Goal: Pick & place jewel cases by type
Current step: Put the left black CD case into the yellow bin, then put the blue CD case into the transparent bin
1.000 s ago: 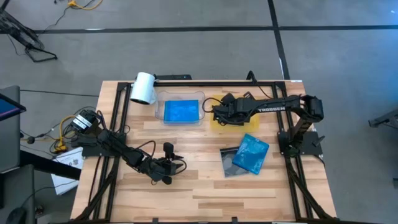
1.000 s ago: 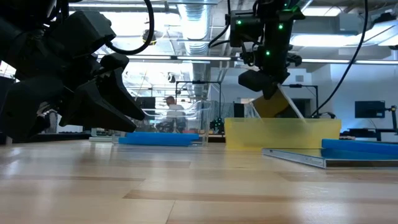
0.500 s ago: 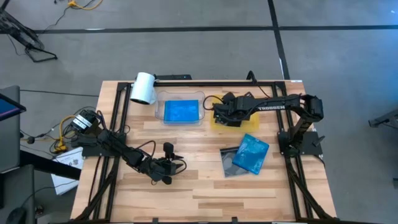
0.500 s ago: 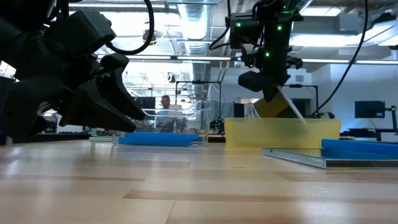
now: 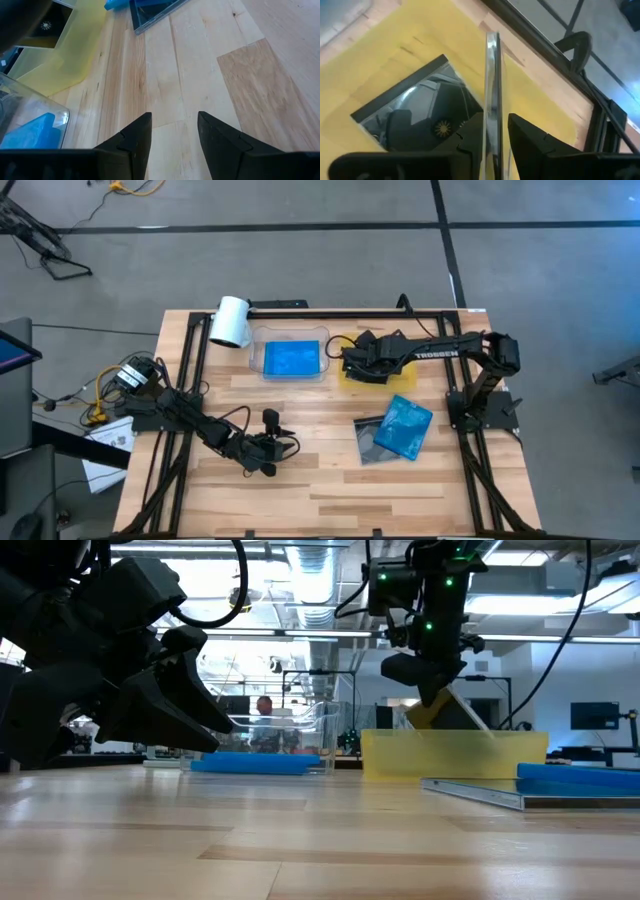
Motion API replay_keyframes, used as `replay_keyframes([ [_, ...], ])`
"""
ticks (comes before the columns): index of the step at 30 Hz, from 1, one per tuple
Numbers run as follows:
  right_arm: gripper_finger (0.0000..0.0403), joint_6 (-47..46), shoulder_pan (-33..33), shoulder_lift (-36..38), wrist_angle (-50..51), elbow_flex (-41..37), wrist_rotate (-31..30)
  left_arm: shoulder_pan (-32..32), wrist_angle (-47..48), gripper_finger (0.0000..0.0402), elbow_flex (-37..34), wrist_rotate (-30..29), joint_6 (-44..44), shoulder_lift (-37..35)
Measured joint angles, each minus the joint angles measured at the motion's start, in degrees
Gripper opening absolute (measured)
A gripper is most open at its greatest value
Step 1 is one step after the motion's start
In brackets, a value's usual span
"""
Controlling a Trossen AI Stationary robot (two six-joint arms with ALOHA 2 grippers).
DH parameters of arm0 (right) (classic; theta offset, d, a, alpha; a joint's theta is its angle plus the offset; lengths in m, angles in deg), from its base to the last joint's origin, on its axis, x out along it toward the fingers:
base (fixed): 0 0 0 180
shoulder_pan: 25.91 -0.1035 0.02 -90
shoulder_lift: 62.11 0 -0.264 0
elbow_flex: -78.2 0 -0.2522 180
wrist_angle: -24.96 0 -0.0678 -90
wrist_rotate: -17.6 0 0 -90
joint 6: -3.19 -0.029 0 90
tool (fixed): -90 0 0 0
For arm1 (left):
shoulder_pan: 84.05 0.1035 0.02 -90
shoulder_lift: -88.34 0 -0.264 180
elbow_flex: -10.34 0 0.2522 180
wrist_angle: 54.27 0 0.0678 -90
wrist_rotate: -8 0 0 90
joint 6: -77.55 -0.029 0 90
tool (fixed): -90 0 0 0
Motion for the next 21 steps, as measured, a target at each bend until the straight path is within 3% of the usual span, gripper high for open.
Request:
replay_keyframes([
  [9, 0.0114, 1.53, -0.04, 0.00, -4.73, 0.00, 6.57, 0.00, 0.00, 0.0153, 0.00, -0.03, 0.00, 0.00],
  [21, 0.0117, 3.74, -0.06, 0.00, -2.86, 0.02, 5.06, 0.01, 0.02, 0.0153, 0.00, -0.07, 0.01, 0.00],
])
